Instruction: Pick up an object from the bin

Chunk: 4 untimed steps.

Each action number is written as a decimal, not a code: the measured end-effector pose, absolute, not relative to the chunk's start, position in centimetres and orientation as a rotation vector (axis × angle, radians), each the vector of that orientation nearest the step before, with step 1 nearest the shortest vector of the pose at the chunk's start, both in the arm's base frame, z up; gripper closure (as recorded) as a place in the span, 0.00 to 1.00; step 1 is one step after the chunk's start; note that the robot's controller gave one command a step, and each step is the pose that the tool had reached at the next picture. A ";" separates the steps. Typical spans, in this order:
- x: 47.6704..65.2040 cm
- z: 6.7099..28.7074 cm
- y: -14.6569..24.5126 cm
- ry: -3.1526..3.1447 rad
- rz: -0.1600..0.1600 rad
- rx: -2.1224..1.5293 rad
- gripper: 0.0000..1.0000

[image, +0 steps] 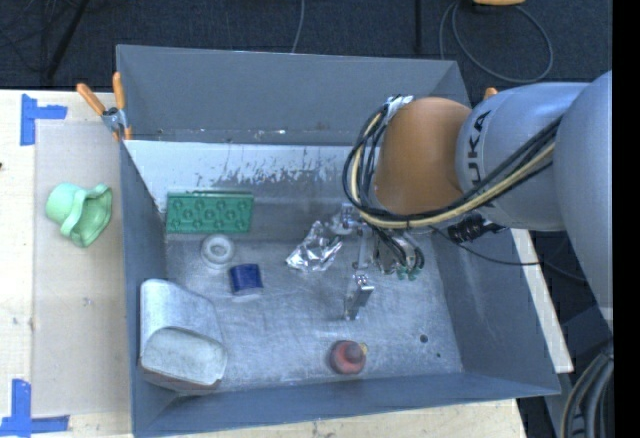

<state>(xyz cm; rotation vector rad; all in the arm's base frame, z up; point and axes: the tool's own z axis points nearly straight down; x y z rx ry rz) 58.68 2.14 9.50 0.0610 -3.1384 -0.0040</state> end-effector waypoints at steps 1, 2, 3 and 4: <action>58.7 9.9 1.9 -3.140 0.000 0.058 1.00; 57.8 19.7 1.1 -3.149 0.000 0.063 1.00; 57.6 19.2 1.1 -3.141 0.000 0.066 0.00; 61.4 7.7 5.4 -3.135 -0.002 0.062 0.00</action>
Offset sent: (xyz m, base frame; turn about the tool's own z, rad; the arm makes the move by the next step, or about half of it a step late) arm 0.0000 0.0000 0.0000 0.0000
